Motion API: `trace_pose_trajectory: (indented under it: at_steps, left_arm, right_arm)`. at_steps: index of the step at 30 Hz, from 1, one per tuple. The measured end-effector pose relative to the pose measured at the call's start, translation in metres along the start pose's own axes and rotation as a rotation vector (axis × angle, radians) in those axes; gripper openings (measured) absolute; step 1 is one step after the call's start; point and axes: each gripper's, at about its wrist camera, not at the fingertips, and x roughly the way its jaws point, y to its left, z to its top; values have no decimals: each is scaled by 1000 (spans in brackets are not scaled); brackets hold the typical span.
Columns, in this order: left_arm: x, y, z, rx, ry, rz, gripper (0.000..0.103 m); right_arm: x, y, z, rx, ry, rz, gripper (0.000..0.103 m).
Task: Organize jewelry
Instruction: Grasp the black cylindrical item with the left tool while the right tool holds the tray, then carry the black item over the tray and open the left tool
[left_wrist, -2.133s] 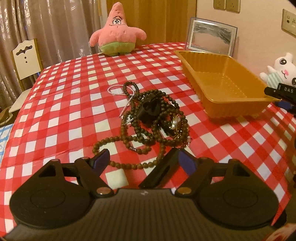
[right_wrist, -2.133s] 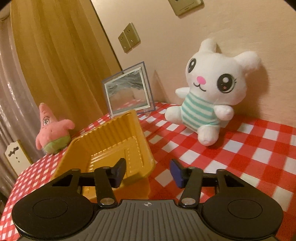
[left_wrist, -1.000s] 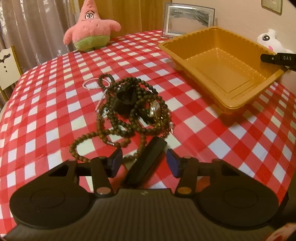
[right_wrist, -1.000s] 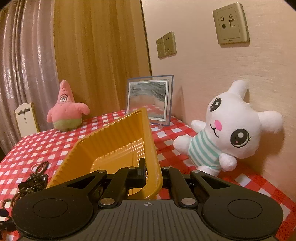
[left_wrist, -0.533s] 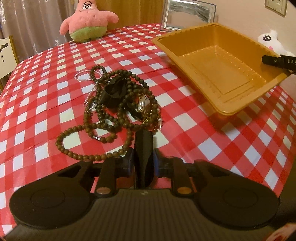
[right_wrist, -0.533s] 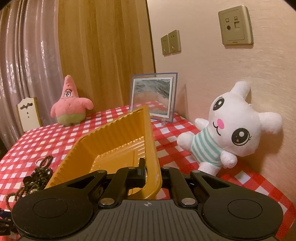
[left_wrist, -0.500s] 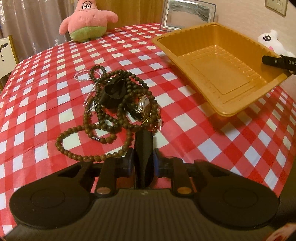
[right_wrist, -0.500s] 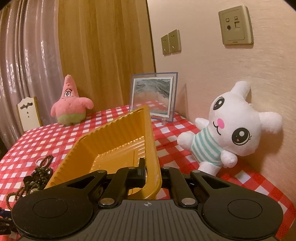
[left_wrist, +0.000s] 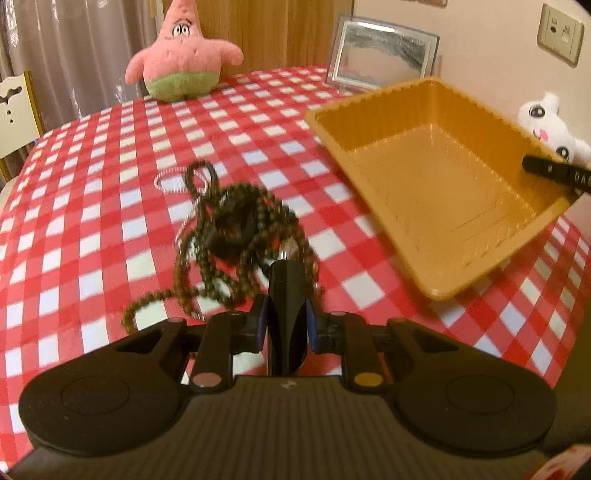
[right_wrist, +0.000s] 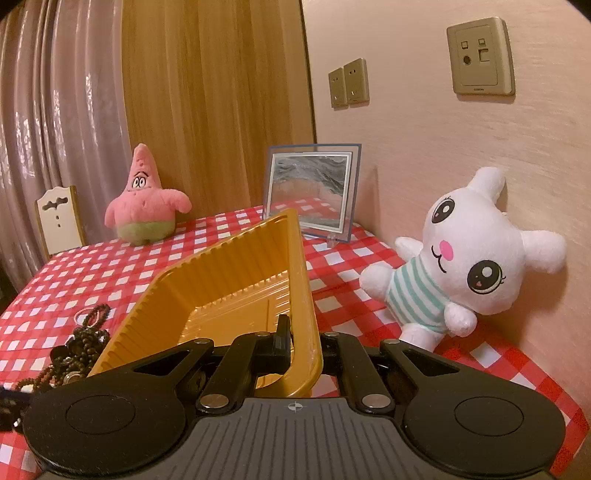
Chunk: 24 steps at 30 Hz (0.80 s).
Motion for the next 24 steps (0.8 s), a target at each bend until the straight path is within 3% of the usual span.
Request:
trace_pose_trajectory:
  at_steps: [8,14,20,24]
  left_arm:
    - [-17,-10,30,9,-82,-23,19]
    - [-19,-34,58,9,-139,-112,19]
    - [11,-68,67,-9,-100,-192,19]
    - [35,-82,64,-28,-54,-204,19]
  right_arm:
    - [-1,3,2,-22,0,-1,5]
    - [-4,7,4,-60,-3,3,5]
    - [-5,12,6,-97,-5,10,5]
    - [-4,16,7,-127,-14,-1,5]
